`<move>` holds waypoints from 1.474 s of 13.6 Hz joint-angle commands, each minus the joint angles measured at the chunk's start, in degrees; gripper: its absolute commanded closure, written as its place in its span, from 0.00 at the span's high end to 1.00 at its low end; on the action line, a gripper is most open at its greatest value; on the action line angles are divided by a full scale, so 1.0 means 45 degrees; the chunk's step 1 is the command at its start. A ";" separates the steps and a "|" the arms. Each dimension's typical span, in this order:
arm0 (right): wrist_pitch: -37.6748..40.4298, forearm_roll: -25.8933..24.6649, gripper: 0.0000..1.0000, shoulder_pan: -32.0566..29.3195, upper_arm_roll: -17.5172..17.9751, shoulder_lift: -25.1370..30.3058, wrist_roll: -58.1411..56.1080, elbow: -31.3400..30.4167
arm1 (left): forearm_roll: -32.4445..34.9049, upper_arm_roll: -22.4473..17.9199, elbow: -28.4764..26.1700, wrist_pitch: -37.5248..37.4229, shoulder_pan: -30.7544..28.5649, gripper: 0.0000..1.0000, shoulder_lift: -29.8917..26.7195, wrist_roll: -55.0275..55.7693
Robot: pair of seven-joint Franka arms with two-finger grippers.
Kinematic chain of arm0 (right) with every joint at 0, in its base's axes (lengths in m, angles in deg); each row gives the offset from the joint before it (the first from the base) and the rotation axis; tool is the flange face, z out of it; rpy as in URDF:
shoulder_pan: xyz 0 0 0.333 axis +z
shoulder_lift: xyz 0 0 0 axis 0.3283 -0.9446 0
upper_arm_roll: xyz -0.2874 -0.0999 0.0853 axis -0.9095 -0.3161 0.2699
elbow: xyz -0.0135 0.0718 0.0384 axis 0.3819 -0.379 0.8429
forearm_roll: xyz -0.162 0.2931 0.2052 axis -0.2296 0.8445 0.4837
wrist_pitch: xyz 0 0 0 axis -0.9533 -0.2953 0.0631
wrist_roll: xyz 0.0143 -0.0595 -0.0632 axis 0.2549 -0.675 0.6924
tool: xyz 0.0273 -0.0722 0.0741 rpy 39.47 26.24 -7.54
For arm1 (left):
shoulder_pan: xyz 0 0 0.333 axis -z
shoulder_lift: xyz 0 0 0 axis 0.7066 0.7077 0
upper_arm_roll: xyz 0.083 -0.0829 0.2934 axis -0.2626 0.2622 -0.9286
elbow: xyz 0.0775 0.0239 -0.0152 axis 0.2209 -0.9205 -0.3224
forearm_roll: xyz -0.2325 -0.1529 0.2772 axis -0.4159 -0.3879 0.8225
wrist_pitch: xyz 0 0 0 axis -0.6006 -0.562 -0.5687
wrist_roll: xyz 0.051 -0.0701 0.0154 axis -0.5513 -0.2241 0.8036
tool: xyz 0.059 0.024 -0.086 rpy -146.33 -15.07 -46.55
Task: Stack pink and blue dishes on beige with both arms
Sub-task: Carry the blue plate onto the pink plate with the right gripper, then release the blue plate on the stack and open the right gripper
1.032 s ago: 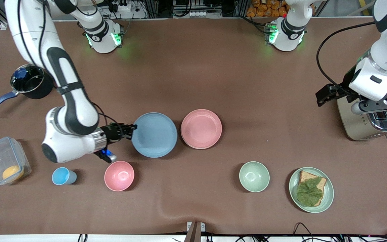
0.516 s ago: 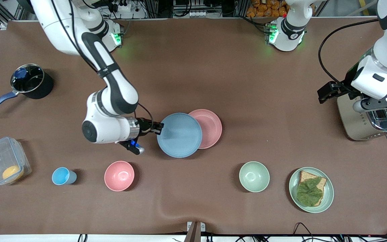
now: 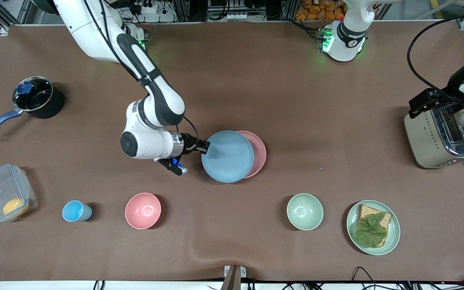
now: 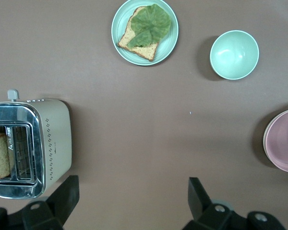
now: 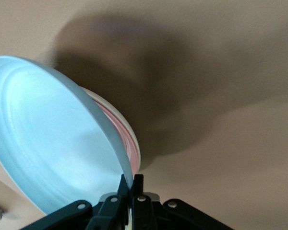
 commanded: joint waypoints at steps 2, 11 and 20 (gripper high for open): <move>-0.1765 0.0354 0.00 0.1327 -0.0148 0.0258 0.1186 -0.0678 | -0.0302 0.0111 -0.0167 -0.0175 -0.0242 1.00 -0.0163 -0.0351; -0.1729 0.0354 1.00 0.1387 -0.0148 0.0081 0.1985 -0.0620 | -0.0380 0.1091 -0.0128 -0.0409 -0.0931 1.00 -0.0104 -0.0490; 0.3792 -0.3258 1.00 -0.0716 -0.1924 0.1993 -0.1223 0.0337 | -0.0361 0.1071 -0.0128 -0.0429 -0.1008 1.00 -0.0066 -0.0490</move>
